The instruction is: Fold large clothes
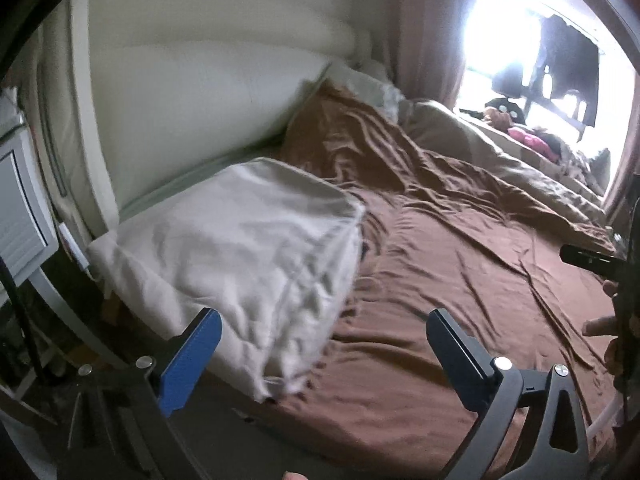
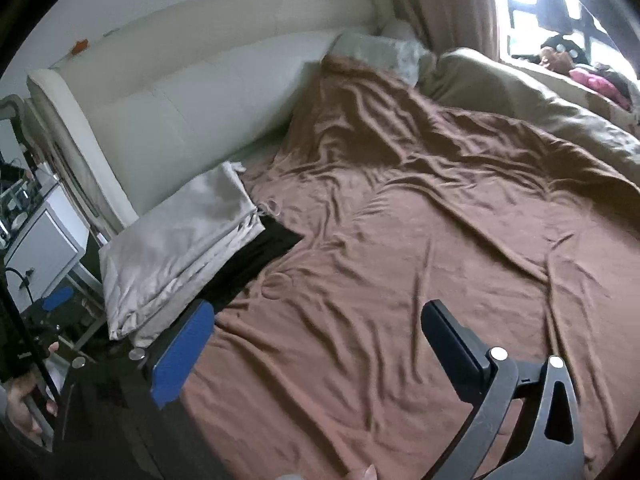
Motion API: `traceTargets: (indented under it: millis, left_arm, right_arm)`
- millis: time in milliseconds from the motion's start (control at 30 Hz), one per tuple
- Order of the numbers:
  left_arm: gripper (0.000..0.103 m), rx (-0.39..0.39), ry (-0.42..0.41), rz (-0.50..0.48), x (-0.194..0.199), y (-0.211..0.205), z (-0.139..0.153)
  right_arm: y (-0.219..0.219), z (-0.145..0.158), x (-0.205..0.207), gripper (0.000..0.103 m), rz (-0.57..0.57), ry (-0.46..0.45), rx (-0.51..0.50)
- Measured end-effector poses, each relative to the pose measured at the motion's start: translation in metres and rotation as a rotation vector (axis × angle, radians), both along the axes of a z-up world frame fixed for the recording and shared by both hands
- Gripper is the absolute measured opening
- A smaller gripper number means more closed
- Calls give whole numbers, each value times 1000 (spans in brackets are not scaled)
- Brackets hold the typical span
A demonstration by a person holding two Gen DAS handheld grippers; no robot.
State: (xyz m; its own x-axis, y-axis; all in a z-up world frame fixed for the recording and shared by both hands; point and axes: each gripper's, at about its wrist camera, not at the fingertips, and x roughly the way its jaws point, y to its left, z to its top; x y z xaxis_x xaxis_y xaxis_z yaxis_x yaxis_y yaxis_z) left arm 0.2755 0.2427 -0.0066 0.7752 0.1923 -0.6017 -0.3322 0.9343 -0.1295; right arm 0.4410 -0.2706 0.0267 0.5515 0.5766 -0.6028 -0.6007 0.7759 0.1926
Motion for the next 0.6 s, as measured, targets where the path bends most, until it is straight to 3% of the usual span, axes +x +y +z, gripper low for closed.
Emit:
traceTargets:
  millis: [300,600]
  left_arm:
    - [103,28,-68,-62,-16,-63,17]
    - [103,2,-119,-128,-45,-113,29]
  right_arm:
    - [-71,7,-60,103,-65,-63,6]
    - [-136,14,-125,103,-120,-68,47]
